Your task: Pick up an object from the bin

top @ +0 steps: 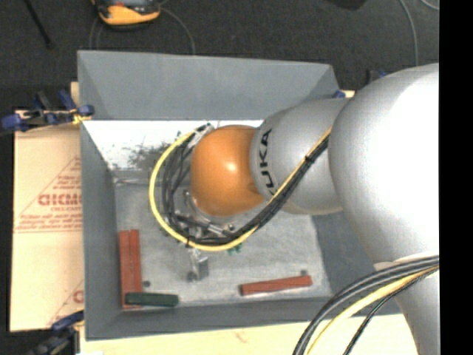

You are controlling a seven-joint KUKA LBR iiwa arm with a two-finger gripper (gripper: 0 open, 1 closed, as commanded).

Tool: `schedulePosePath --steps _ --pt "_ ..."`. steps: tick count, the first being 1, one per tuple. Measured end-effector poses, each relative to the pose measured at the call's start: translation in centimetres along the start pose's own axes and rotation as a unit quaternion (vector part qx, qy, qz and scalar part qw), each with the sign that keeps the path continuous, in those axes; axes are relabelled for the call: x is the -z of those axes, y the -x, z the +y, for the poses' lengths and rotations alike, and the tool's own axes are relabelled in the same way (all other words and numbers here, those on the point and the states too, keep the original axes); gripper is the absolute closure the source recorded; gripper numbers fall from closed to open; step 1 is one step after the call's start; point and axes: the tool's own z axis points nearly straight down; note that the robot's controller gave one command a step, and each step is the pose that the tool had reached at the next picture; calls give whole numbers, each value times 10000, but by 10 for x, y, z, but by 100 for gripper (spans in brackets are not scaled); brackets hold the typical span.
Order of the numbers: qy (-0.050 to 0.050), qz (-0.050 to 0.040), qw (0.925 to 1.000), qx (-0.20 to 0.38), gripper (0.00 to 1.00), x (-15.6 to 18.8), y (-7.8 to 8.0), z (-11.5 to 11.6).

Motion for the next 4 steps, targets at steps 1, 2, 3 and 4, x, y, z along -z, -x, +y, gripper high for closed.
schedulePosePath --steps 1,2,3,4 --pt "-1 2 10000 -3 0 0 0 0" --pt "12 58 9995 299 0 37 -43 -19" --pt "-19 -6 9981 620 0 55 -43 -51" --pt "-7 2 9991 423 0 49 -54 -57"
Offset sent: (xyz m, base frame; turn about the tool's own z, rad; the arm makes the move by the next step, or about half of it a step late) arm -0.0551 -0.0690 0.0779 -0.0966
